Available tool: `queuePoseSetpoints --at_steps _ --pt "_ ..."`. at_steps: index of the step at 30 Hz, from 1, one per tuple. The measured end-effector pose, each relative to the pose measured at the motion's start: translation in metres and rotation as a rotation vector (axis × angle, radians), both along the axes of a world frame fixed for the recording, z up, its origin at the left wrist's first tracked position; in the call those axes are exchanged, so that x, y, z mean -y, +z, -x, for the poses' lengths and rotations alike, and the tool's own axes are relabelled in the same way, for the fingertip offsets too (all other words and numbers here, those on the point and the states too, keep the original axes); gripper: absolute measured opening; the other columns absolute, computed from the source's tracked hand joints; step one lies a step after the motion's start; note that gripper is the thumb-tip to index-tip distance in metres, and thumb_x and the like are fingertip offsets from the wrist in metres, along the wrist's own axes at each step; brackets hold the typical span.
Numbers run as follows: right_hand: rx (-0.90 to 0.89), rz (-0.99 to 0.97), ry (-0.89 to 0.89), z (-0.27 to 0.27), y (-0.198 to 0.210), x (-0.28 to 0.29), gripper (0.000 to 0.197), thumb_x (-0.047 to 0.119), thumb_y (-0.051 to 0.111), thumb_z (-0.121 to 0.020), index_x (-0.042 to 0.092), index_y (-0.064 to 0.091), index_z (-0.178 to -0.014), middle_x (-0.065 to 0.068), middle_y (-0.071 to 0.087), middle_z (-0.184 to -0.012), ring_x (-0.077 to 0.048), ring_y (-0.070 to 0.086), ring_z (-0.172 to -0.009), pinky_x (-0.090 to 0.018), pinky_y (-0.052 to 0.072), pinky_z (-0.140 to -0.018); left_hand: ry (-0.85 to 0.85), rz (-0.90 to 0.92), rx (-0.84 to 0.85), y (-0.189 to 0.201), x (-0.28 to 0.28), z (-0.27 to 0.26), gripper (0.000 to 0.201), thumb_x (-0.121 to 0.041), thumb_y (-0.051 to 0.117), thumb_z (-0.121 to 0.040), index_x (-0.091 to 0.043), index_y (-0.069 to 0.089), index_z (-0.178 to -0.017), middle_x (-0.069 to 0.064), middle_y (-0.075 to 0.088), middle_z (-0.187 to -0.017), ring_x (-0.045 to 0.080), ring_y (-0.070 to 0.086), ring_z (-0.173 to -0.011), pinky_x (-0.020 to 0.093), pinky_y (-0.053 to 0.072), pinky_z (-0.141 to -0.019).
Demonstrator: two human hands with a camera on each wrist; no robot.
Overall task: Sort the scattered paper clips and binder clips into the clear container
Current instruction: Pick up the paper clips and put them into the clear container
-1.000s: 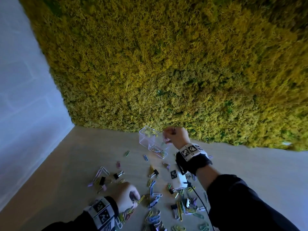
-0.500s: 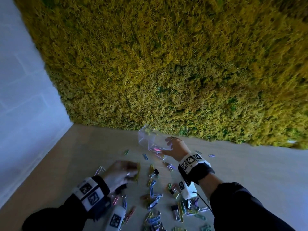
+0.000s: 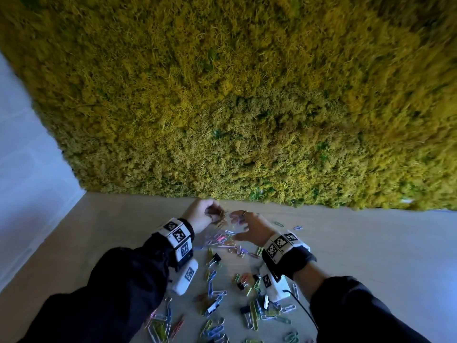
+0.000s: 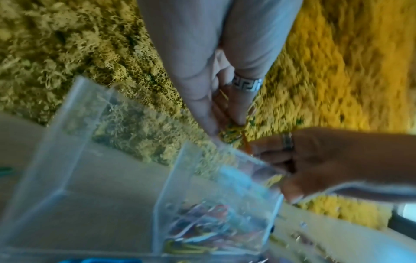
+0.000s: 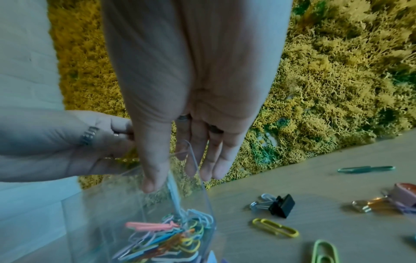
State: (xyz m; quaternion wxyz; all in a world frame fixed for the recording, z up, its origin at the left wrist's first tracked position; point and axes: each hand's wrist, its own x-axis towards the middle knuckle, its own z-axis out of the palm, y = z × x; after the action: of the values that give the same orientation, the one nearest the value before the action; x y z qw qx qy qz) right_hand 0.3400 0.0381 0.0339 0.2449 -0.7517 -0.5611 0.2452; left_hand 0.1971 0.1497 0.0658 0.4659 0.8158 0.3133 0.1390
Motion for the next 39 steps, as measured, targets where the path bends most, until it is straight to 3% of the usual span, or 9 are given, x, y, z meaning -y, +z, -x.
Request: queuePoseSetpoints --at_steps 10,13,16,20,25,29,32,35,39 --pt "-0.036 0.092 0.046 -0.004 0.002 -0.002 0.065 0.018 0.067 -0.080 0.013 0.036 -0.137 -0.001 0.051 -0.130 -0.018 0.051 -0.115 -0.028 0.041 -0.099 -0.220 -0.158 -0.070 -0.007 -0.001 0.015 0.037 0.016 0.045 -0.082 -0.002 0.059 -0.112 0.004 0.063 -0.108 0.005 0.058 -0.090 0.000 0.046 -0.074" --pt "-0.149 -0.018 -0.126 -0.030 0.007 0.011 0.028 0.020 0.055 -0.088 0.015 0.056 -0.116 0.009 0.052 -0.111 -0.011 0.053 -0.097 -0.031 0.043 -0.092 -0.110 -0.210 -0.022 -0.006 -0.007 0.032 0.033 0.009 0.050 -0.084 -0.010 0.060 -0.109 -0.007 0.061 -0.100 -0.001 0.057 -0.085 -0.004 0.043 -0.069" --pt "0.110 0.018 -0.444 -0.065 -0.003 0.027 0.029 0.022 0.040 -0.096 0.007 0.054 -0.117 -0.011 0.054 -0.125 -0.021 0.055 -0.105 -0.033 0.045 -0.090 0.081 -0.164 0.005 -0.016 -0.021 0.061 0.026 0.003 0.051 -0.086 -0.007 0.058 -0.109 -0.002 0.059 -0.100 0.008 0.055 -0.084 0.003 0.045 -0.067" --pt "0.182 0.457 -0.438 -0.079 -0.026 0.038 0.054 0.035 0.036 -0.097 0.019 0.018 -0.145 -0.010 0.006 -0.155 -0.036 0.009 -0.141 -0.047 0.016 -0.114 0.223 -0.265 -0.262 -0.039 -0.041 0.106 0.032 -0.003 0.054 -0.087 -0.011 0.055 -0.117 0.011 0.058 -0.123 0.018 0.055 -0.101 0.025 0.044 -0.086" --pt "0.581 0.477 -0.145 -0.058 -0.043 0.048 0.046 0.019 0.055 -0.088 0.010 0.044 -0.131 -0.023 0.034 -0.141 -0.042 0.035 -0.126 -0.051 0.035 -0.104 -0.121 -0.140 -0.740 -0.061 -0.022 0.138 0.068 -0.029 0.051 -0.091 -0.022 0.012 -0.146 0.006 0.001 -0.157 0.025 0.008 -0.144 0.039 0.017 -0.118" --pt "0.957 0.579 0.212 -0.019 -0.062 0.072 0.025 0.028 0.063 -0.081 0.015 0.065 -0.102 -0.011 0.066 -0.100 -0.030 0.059 -0.096 -0.040 0.049 -0.087 -0.170 -0.084 -0.654 -0.062 0.005 0.149 0.060 -0.011 0.045 -0.094 -0.023 0.017 -0.145 -0.002 -0.005 -0.156 0.019 0.011 -0.144 0.029 0.021 -0.114" --pt "0.538 0.352 -0.095 0.007 -0.031 0.094 0.049 0.057 0.028 -0.091 0.030 0.069 -0.098 0.017 0.068 -0.098 -0.004 0.050 -0.104 -0.010 0.034 -0.090 -0.064 -0.057 -0.474 -0.062 0.009 0.161 0.052 0.002 0.042 -0.092 -0.019 0.035 -0.139 -0.003 0.016 -0.154 0.017 0.021 -0.141 0.027 0.024 -0.111" --pt "0.388 0.242 -0.037 0.007 -0.050 0.109 0.056 0.063 0.015 -0.089 0.037 0.050 -0.125 0.003 0.046 -0.137 -0.023 0.043 -0.126 -0.033 0.037 -0.103 -0.033 -0.219 -0.477 -0.064 0.010 0.169 0.054 0.008 0.041 -0.089 -0.018 0.038 -0.137 -0.001 0.029 -0.148 0.016 0.028 -0.136 0.023 0.025 -0.109" --pt "0.287 0.202 -0.004 0.019 -0.070 0.123 0.096 0.082 0.000 -0.069 0.024 0.063 -0.112 0.002 0.054 -0.127 -0.024 0.051 -0.116 -0.036 0.043 -0.100 -0.128 -0.262 -0.582 -0.064 0.023 0.171 0.051 0.010 0.034 -0.087 -0.016 0.045 -0.130 0.002 0.035 -0.140 0.020 0.033 -0.129 0.027 0.032 -0.104"
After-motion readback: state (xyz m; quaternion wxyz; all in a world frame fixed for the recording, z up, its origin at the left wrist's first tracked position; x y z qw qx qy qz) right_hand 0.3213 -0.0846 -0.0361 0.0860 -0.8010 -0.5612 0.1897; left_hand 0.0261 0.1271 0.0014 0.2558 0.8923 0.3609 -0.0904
